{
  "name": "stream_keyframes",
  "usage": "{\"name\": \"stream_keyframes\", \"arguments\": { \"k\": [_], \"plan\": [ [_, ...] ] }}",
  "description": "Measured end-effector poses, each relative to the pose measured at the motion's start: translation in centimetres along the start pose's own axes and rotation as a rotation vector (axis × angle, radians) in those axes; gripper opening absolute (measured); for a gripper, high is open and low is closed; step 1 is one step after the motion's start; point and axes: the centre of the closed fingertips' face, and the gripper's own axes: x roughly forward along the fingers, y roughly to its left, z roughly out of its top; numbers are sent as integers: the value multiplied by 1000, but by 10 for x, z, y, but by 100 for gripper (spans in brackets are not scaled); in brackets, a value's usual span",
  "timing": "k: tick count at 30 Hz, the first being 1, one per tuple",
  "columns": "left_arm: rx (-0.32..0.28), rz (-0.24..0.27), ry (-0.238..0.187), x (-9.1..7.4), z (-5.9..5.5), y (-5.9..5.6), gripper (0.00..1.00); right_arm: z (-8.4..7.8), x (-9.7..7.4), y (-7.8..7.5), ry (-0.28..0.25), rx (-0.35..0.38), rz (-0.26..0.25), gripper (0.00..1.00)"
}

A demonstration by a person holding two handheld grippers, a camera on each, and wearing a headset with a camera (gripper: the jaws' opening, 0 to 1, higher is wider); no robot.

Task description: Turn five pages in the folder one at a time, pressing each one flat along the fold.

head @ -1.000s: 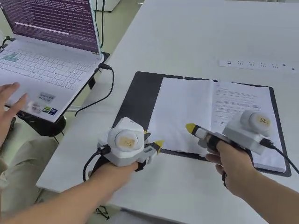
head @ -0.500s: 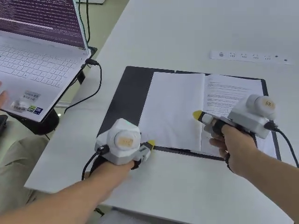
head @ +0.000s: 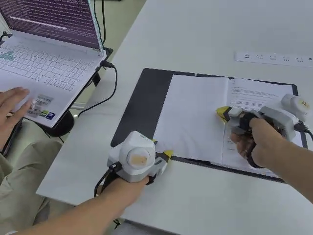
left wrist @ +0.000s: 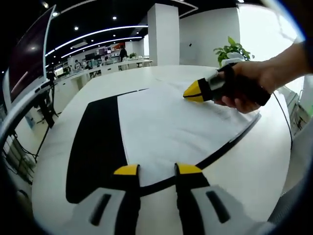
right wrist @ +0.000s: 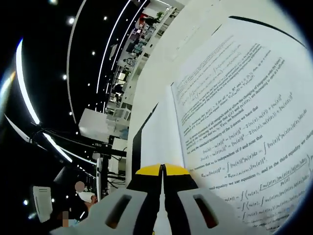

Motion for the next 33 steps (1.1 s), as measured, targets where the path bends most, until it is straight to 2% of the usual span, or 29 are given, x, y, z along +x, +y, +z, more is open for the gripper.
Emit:
{"name": "stream_keyframes", "arguments": {
  "k": [1,3,5,9,20,24,28,33],
  "plan": [
    [1,-1,0,0,0,0,27,3,3,-3,-2,6,-5,0],
    [4,-1,-1,0,0,0,27,6,5,-1,2,67,10,0],
    [1,0,-3,1,-1,1,27,13,9,1,-13,69,14,0],
    [1,0,-9,1,-1,1,27,23,17,3,-27,118,27,0],
    [-5,4,-21,1,-1,1,26,54,42,6,-54,116,6,0],
    [-7,7,-26,1,-1,1,26,70,50,4,-97,131,-6,0],
    [-5,8,-31,1,-1,1,26,80,56,1,-130,165,-3,0],
    [-8,8,-38,1,-1,1,26,97,62,1,-217,220,-2,0]
  ]
}}
